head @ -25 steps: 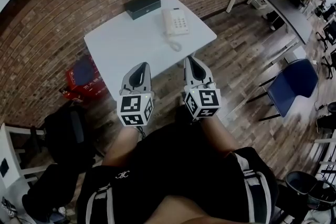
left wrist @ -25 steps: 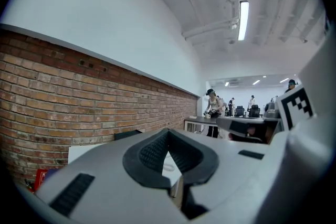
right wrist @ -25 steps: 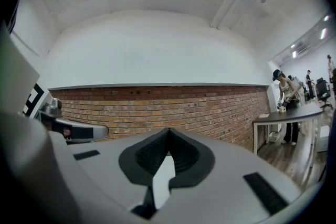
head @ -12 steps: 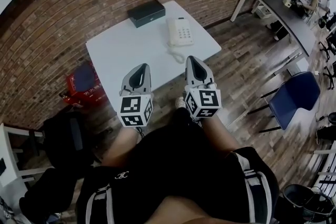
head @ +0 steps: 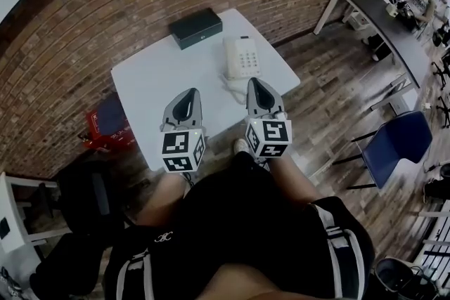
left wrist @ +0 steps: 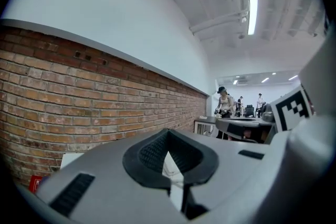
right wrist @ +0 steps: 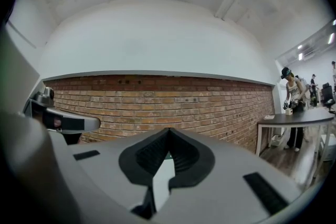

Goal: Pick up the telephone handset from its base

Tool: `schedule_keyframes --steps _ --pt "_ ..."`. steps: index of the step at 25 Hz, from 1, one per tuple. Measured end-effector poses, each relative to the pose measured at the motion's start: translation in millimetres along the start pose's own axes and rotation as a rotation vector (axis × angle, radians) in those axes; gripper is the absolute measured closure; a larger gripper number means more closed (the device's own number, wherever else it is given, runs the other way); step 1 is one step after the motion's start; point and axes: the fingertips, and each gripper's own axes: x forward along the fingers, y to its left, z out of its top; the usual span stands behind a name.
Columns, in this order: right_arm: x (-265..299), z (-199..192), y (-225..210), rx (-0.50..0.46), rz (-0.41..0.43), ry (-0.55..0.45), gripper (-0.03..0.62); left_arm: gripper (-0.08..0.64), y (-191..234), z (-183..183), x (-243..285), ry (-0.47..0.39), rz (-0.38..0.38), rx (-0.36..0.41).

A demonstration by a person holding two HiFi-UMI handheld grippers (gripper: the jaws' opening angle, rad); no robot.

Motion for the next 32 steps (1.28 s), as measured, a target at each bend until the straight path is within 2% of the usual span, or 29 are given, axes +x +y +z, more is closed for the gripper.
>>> schedule_keyframes --steps 13,17,24,32 --pt "101 -17 -48 0.039 0.139 0.098 0.595 0.558 6 7 109 0.051 0.078 -0.035" --pt "127 -25 -65 0.045 0.188 0.123 0.595 0.558 0 4 142 0.085 0.101 -0.029" --pt "176 -42 -86 0.056 0.247 0.157 0.595 0.558 0 5 193 0.090 0.150 -0.026" --pt "214 -61 -88 0.049 0.256 0.229 0.595 0.558 25 -5 213 0.134 0.200 -0.040"
